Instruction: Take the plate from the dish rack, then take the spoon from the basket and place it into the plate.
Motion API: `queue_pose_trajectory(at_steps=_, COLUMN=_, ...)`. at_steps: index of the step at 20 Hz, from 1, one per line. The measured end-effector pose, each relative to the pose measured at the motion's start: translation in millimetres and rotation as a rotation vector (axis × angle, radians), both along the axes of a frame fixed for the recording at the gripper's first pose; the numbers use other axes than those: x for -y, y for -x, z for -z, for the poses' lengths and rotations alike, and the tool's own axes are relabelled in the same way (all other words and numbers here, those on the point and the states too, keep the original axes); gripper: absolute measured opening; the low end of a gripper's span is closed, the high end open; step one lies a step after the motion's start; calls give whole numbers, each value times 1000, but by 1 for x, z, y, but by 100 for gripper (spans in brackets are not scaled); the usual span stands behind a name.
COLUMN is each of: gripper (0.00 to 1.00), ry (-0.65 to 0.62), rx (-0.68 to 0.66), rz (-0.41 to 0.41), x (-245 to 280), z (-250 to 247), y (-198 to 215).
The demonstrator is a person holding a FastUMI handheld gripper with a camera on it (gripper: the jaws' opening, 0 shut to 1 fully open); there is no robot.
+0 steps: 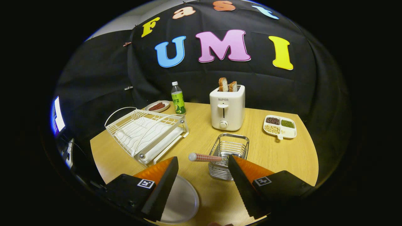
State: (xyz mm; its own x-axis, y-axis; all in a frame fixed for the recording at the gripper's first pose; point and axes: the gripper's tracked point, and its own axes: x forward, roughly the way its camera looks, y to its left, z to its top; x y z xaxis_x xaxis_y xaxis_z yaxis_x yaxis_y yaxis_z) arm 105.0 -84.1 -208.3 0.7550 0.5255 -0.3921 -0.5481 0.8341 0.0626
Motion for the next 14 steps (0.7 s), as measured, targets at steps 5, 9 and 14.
queue_pose_trajectory(at_steps=5, gripper=98, ry=78, rx=87, rz=-18, x=-8, z=2, y=-28)
queue_pose_trajectory(at_steps=9, gripper=97, ry=97, rx=83, rz=-4, x=-12, z=11, y=-40)
queue_pose_trajectory(at_steps=14, gripper=77, ry=93, rx=101, rz=-6, x=-20, z=6, y=-48)
